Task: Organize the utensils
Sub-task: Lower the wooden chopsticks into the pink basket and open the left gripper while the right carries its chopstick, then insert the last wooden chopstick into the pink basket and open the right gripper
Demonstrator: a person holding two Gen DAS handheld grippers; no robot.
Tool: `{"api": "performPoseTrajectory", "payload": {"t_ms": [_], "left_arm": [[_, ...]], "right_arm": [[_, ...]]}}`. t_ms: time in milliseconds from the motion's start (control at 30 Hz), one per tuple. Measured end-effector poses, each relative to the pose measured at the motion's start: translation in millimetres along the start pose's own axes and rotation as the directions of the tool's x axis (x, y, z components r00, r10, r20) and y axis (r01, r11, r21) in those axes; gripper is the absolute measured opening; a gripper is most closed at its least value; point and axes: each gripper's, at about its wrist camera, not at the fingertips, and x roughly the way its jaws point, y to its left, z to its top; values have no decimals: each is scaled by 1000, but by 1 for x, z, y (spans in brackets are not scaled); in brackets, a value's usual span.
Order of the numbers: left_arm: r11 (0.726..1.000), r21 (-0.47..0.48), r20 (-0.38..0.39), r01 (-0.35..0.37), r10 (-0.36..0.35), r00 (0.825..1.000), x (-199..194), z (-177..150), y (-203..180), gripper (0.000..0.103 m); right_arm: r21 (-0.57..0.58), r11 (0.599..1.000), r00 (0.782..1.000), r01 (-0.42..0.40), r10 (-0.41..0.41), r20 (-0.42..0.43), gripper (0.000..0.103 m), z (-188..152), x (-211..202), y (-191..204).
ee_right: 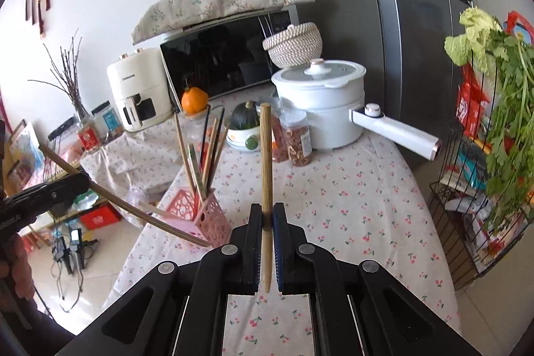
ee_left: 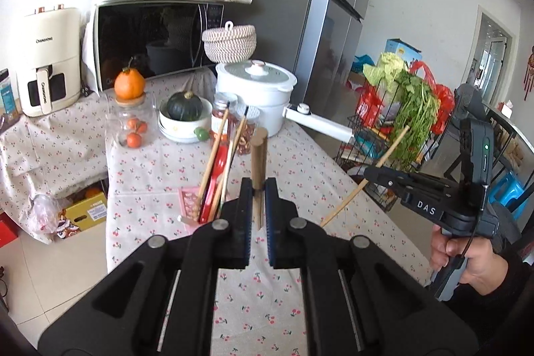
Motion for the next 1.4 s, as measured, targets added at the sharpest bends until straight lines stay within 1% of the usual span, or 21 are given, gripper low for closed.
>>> {"api": "performPoseTrajectory", "payload": {"t_ms": [67,167,233,300,400,467,533,633,767,800,867,933,1000,1100,1133,1200,1267,1400], "left_arm": [[1000,-1,61,-17,17,998,-7,13,2,8],[999,-13,126,-41,43,991,-12,28,8,8],[997,-13,152,-75,76,985,-11,35,12,8],[994,-10,157,-110,110,981,-7,40,16,8],[987,-27,110,-158,160,981,6,43,26,8],[980,-29,56,-196,197,979,19,41,32,8],[978,-39,12,-205,206,979,33,37,38,8],[972,-24,-37,-234,233,972,52,31,42,8],[970,0,-103,-245,244,964,73,25,42,7],[970,1,-108,-244,243,964,76,24,43,7],[975,3,-114,-221,220,969,82,23,43,7],[978,-12,-117,-209,207,971,87,24,46,14],[978,-43,-121,-202,196,973,84,22,49,40],[977,-83,-111,-195,185,976,77,24,53,54],[977,-92,-110,-194,184,977,73,24,54,57],[976,-107,-109,-191,180,978,64,22,56,70],[974,-117,-114,-192,179,977,57,19,59,76],[972,-121,-139,-200,183,973,46,9,68,83]], "right_arm": [[-7,1000,999,-11,11,48,6,13,-9,5],[-6,1000,995,-26,26,93,6,30,-14,11],[-4,999,993,-38,38,111,6,38,-15,14],[-2,999,992,-50,50,120,6,44,-14,17],[0,998,990,-63,62,124,6,49,-12,22],[3,997,990,-74,73,120,6,50,-8,24],[5,997,990,-82,81,113,6,51,-4,26],[2,996,991,-90,89,101,6,51,3,31],[-4,995,991,-97,97,91,6,49,10,37],[-5,995,991,-99,99,90,6,49,12,39],[-7,995,991,-103,103,90,6,49,14,41],[-7,994,990,-109,109,91,6,50,15,44],[-7,993,989,-118,118,93,6,50,16,46],[-16,991,986,-129,130,100,6,51,16,51],[-18,991,986,-132,133,105,6,51,16,53],[-16,990,984,-141,142,113,6,53,16,56],[-13,989,981,-149,150,120,6,55,17,59],[-2,986,978,-166,165,129,6,57,23,66]]}}
